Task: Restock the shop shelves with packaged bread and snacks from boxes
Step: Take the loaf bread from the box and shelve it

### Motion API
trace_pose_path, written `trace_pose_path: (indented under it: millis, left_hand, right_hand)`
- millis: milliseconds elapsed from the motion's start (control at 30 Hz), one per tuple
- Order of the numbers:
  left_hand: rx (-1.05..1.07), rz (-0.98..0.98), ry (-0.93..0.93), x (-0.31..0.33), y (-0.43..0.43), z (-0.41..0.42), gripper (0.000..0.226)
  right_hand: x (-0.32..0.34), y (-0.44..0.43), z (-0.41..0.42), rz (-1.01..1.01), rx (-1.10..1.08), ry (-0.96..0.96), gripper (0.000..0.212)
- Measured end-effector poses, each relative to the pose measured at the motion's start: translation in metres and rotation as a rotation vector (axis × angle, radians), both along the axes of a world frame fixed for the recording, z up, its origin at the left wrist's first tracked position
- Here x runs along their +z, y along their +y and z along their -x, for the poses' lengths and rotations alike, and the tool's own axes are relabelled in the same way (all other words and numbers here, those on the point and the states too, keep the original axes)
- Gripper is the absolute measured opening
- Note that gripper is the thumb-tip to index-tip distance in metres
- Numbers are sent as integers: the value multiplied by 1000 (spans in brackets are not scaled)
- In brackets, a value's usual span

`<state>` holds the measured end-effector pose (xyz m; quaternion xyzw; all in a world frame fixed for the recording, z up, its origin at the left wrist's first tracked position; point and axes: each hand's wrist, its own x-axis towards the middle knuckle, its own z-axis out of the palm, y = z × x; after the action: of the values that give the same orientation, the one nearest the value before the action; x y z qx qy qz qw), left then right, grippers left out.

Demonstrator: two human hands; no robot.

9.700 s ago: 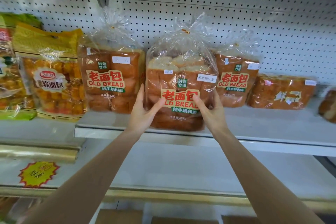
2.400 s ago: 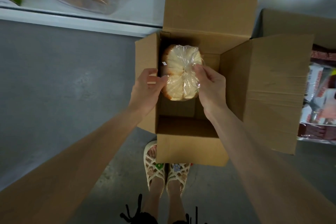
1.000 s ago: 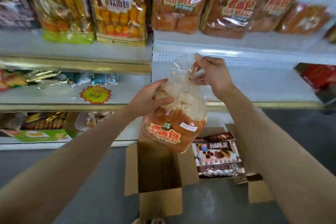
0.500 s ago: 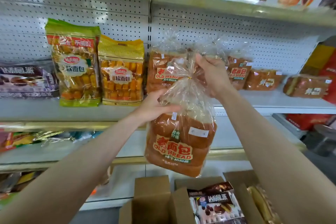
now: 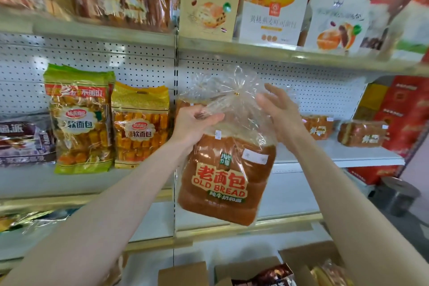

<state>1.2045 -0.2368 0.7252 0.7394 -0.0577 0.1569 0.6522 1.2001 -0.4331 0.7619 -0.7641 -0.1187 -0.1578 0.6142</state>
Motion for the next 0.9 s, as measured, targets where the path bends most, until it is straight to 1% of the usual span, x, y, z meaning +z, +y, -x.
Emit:
trace_pose_path:
  millis: [33, 67, 100, 167, 200, 233, 367, 400, 467, 567, 600, 700, 733, 800, 867, 900]
  left_hand:
    - [19, 36, 8, 6, -2, 1, 25]
    - [23, 74, 12, 9, -3, -2, 21]
    - [27, 110, 8, 13, -4, -3, 22]
    - [1, 163, 22, 22, -10, -5, 67]
    - [0, 180, 19, 25, -13, -4, 78]
    - [1, 173, 19, 28, -17, -5, 79]
    - [12, 115, 17, 32, -34, -11, 50]
    - [10, 100, 14, 32, -37, -12, 49]
    - [-1, 58, -7, 34, -48, -11, 61]
    - [-16, 17, -22, 36, -67, -9, 77]
    - [-21, 9, -18, 35, -71, -9, 79]
    - [-54, -14, -46, 40, -107, -8, 84]
    - [-64, -14, -55, 43, -117, -7, 85]
    - [-91, -17, -53, 51, -142, -1, 84]
    - [-111, 1, -63, 56, -170, 5, 84]
    - [-130, 14, -69, 56, -185, 7, 87]
  right_hand:
    - [-12, -9, 2, -6, 44, 27, 87]
    - [-24, -15, 5, -21, 98, 58, 96]
    - [-37, -20, 6, -39, 143, 89, 101]
    - [-54, -27, 8, -98, 151, 127, 103]
    - [-58, -27, 10, -128, 132, 127, 102]
    - [-60, -29, 11, -154, 105, 109, 97]
    - [-58, -31, 12, -248, -2, 65, 70]
    - [-57, -33, 11, -270, -10, 55, 64]
    - [-55, -42, 12, -276, -33, 23, 53]
    - [-54, -59, 12, -265, -82, 13, 48]
    - [-54, -62, 13, -263, -86, 14, 48]
    - [-50, -98, 8, -258, -68, 25, 58]
    - [-47, -107, 7, -251, -69, 19, 52]
    - [-40, -133, 7, -254, -82, 7, 34]
    - [-31, -162, 8, -250, -104, 7, 27]
    - [-28, -179, 8, -256, -116, 1, 27]
